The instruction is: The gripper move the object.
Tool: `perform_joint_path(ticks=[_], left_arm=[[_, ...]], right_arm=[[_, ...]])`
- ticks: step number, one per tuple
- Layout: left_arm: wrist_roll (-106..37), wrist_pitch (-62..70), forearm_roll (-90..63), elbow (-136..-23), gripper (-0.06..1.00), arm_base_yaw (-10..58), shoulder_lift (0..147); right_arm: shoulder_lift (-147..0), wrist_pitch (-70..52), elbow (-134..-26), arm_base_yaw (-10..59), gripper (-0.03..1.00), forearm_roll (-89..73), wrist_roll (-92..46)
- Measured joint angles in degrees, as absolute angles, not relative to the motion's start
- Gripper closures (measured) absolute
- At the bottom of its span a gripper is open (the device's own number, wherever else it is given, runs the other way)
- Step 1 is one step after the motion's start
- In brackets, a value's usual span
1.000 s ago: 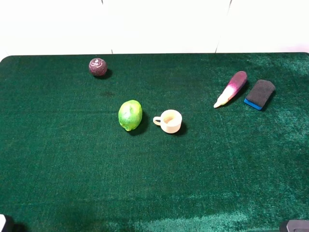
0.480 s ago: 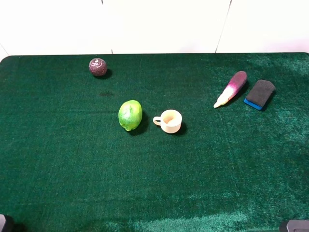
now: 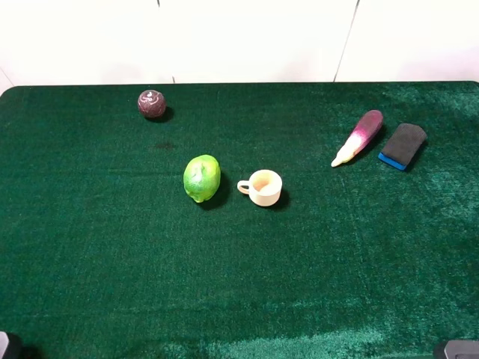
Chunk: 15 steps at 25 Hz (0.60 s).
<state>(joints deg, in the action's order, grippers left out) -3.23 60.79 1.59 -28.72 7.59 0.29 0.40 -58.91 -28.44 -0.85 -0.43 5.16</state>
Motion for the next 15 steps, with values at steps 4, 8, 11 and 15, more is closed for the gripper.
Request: perform_joint_path(ticks=[4, 8, 11, 15], left_arm=[[-3.2, 60.6, 1.2, -28.7, -0.03, 7.6, -0.4], [-3.2, 60.6, 1.1, -28.7, -0.03, 7.6, -0.4], [-3.2, 60.6, 1.1, -28.7, -0.03, 7.6, -0.4], [-3.2, 60.6, 1.1, -28.7, -0.03, 7.6, -0.4]], right_arm=[[0.4, -58.9, -28.4, -0.8, 0.28, -0.4, 5.2], [0.4, -58.9, -28.4, -0.8, 0.28, -0.4, 5.2], [0.4, -58.9, -28.4, -0.8, 0.28, -0.4, 5.2], [0.4, -58.9, -28.4, -0.8, 0.28, -0.4, 5.2]])
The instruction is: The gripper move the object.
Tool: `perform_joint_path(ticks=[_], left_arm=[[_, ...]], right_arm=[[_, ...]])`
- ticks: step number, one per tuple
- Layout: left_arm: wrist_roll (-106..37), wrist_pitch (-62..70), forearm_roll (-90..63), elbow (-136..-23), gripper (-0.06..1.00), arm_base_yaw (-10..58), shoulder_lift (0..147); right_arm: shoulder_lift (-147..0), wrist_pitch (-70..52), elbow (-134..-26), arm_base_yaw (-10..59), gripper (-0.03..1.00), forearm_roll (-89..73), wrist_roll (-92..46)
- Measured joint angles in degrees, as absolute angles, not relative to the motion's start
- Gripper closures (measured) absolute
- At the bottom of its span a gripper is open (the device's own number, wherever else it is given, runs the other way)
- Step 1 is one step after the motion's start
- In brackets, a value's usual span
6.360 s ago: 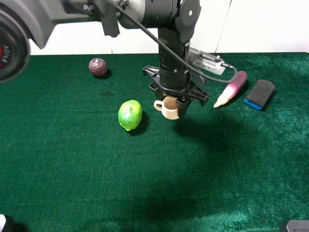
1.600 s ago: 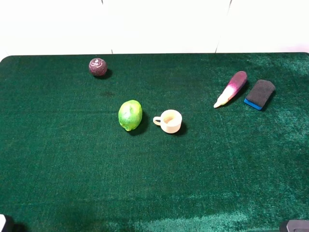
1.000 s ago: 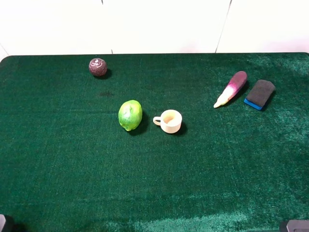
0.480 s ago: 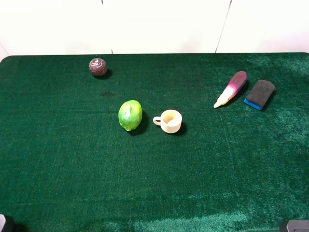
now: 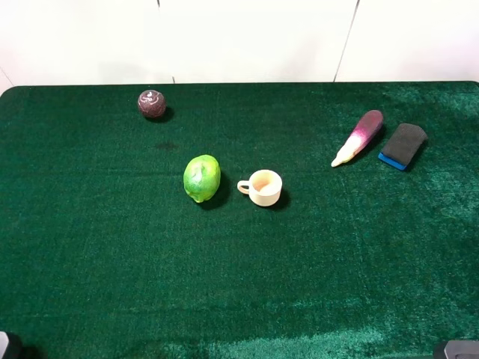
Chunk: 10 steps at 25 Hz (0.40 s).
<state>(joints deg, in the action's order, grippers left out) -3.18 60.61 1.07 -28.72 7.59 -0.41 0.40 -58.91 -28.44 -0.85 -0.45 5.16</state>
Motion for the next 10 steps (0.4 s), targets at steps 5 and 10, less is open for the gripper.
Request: perform_joint_path(ticks=[5, 10], left_arm=[[-3.2, 60.6, 1.1, -28.7, -0.03, 7.6, -0.4], [-3.2, 60.6, 1.1, -28.7, -0.03, 7.6, -0.4]], right_arm=[[0.4, -58.9, -28.4, -0.8, 0.28, -0.5, 5.2], [0.4, -58.9, -28.4, -0.8, 0.28, -0.5, 5.2]])
